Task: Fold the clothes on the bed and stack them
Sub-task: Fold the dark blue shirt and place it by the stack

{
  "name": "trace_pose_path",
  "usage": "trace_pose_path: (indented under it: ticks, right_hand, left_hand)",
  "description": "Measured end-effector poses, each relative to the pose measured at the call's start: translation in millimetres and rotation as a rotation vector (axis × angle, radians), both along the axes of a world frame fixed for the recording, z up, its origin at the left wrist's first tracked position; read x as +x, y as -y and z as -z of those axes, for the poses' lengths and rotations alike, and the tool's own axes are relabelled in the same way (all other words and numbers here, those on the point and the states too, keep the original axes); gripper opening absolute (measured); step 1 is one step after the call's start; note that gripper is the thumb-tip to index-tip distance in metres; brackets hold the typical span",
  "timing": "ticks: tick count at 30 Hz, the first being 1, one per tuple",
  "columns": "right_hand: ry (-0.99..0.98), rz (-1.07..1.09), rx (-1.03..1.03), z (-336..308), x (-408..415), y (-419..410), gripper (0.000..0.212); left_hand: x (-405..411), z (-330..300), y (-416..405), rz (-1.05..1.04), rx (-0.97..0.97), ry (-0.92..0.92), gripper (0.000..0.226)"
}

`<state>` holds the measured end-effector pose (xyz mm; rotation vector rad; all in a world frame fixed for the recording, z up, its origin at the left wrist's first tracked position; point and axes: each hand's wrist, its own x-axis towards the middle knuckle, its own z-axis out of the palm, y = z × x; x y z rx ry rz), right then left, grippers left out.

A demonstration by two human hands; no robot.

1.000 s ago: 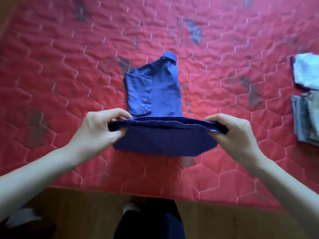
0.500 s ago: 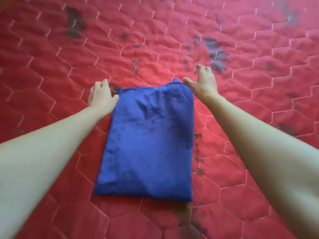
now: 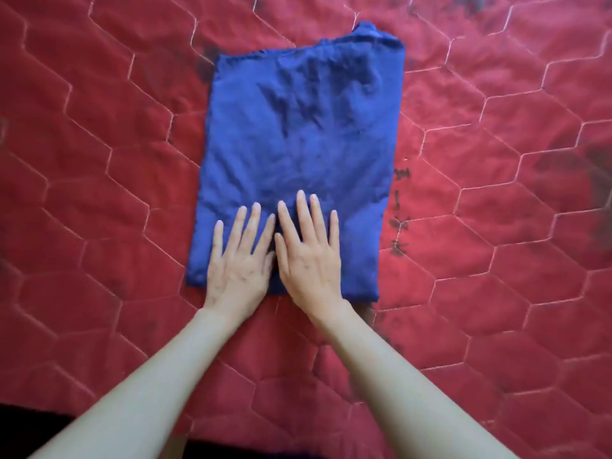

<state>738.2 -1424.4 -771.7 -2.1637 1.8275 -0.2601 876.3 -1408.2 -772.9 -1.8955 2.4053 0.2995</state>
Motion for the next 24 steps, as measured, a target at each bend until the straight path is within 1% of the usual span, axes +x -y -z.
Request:
trace_pose_path:
  ticks: [2, 4, 5, 7, 10, 12, 15, 17, 20, 22, 24]
  right_hand:
    - [-0.108, 0.043, 0.014, 12, -22, -17, 0.048]
    - [-0.172, 0.209, 0.029, 17, -48, -30, 0.048]
    - [-0.190, 0.278, 0.050, 17, -59, -36, 0.049]
    - [-0.213, 0.348, 0.091, 12, -73, -46, 0.051]
    - [-0.209, 0.444, 0.085, -2, -79, -46, 0.053]
    - [-0.183, 0.416, -0.016, -12, -72, -27, 0.051]
    - [-0.147, 0.258, -0.178, -19, -42, 27, 0.048]
    - [-0.152, 0.149, -0.181, -16, -20, 68, 0.049]
    - [-0.244, 0.036, -0.039, 4, -19, 104, 0.052]
    - [-0.243, 0.037, -0.010, 16, -42, 107, 0.053]
    - [-0.241, 0.064, -0.064, 19, -62, 99, 0.052]
  left_hand:
    - [18, 7, -15, -0.029, 0.032, 0.008, 0.054]
    - [35, 9, -24, -0.058, 0.065, -0.011, 0.055]
    - [42, 8, -27, -0.074, 0.083, -0.017, 0.055]
    - [51, 3, -28, -0.118, 0.107, -0.017, 0.056]
    - [52, -10, -16, -0.110, 0.032, -0.037, 0.056]
    - [41, -18, 7, -0.013, -0.087, -0.106, 0.054]
    - [7, -20, 58, 0.126, -0.208, -0.147, 0.053]
    - [-14, -13, 93, 0.163, -0.184, -0.140, 0.053]
    - [-19, 8, 134, 0.152, -0.043, -0.072, 0.057]
    - [-5, 19, 146, 0.127, -0.030, -0.055, 0.058]
    - [11, 23, 150, 0.085, -0.047, -0.078, 0.057]
